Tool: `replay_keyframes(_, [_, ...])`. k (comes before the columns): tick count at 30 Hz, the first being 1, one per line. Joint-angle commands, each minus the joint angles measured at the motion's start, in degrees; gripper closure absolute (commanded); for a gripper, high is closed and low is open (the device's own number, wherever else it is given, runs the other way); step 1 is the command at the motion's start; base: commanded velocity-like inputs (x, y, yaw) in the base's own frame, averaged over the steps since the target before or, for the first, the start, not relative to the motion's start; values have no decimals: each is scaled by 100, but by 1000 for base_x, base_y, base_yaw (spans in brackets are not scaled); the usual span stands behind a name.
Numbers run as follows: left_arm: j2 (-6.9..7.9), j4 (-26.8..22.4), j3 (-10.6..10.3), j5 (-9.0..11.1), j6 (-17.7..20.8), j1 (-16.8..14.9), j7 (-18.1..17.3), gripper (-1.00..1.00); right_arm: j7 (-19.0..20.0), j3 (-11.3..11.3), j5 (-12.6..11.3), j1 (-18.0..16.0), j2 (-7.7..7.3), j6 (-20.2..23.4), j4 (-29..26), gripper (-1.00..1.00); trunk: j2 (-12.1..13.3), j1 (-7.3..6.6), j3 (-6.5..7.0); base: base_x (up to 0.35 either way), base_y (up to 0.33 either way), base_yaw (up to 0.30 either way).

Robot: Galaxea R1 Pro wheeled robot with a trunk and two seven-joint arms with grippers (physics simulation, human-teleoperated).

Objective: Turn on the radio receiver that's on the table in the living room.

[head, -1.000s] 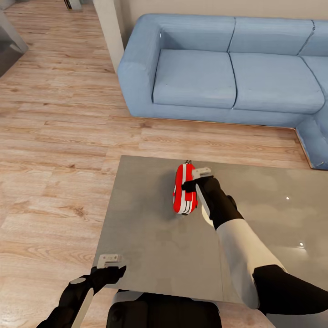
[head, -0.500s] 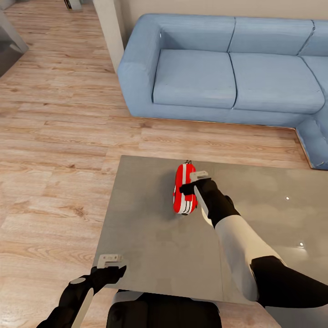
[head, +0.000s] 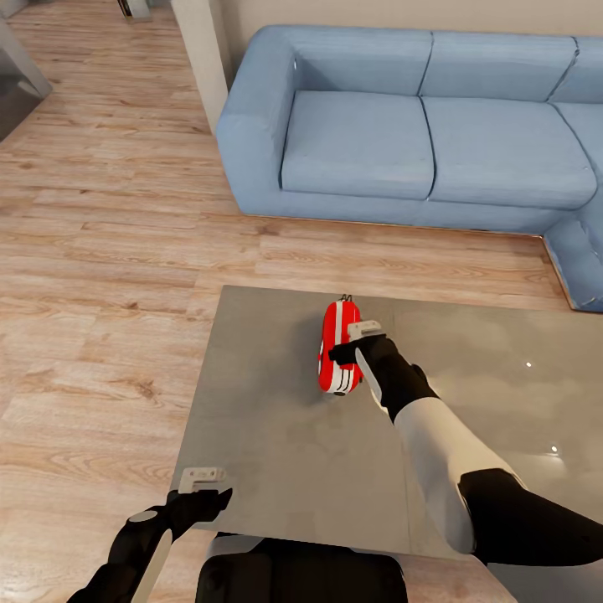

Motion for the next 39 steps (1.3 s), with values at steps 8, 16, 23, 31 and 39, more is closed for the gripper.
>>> replay_keyframes(8, [0,0,0,0,0,0,2,-100,0,-5,7,0,0,-19,10,-100,0,0,0,0,0,0])
replay_keyframes(16, [0,0,0,0,0,0,1,-100,0,-5,8,0,0,-31,17,100,0,0,0,0,0,0])
replay_keyframes(23, [0,0,0,0,0,0,3,-100,-1,-5,8,0,0,-34,17,100,0,0,0,0,0,0])
replay_keyframes(31, [0,0,0,0,0,0,-3,-100,0,-5,41,0,0,27,-25,100,0,0,0,0,0,0])
replay_keyframes(39, [0,-26,4,0,0,0,-4,-100,59,4,52,12,0,1539,-2539,100,0,0,0,0,0,0])
